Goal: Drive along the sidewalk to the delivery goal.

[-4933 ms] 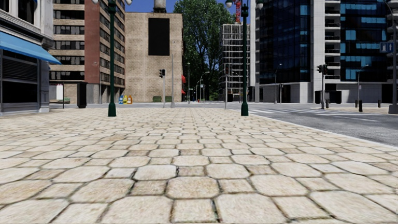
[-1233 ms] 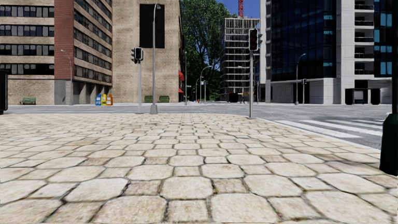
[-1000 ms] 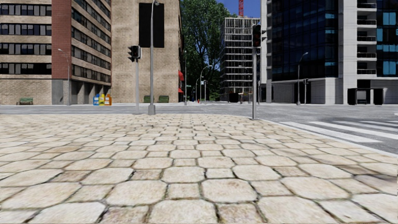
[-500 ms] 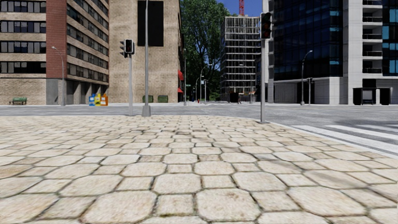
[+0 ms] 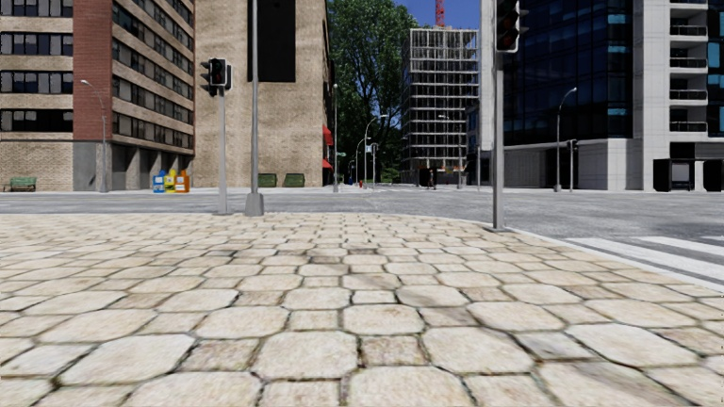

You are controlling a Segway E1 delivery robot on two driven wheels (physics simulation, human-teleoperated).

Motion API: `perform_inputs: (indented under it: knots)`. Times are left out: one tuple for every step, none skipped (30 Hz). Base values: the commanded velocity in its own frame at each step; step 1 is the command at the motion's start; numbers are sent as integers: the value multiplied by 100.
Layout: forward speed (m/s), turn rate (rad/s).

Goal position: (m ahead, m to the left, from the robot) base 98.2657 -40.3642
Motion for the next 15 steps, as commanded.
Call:
perform_inputs:
  knots:
    - [200, 0]
    - [200, 0]
    - [200, 0]
    - [200, -6]
    - [200, -31]
    - [200, -46]
    - [200, -52]
    - [200, -54]
    - [200, -54]
    - [200, -56]
    - [200, -99]
    - [200, -107]
    - [200, -112]
    - [200, -113]
    - [200, -120]
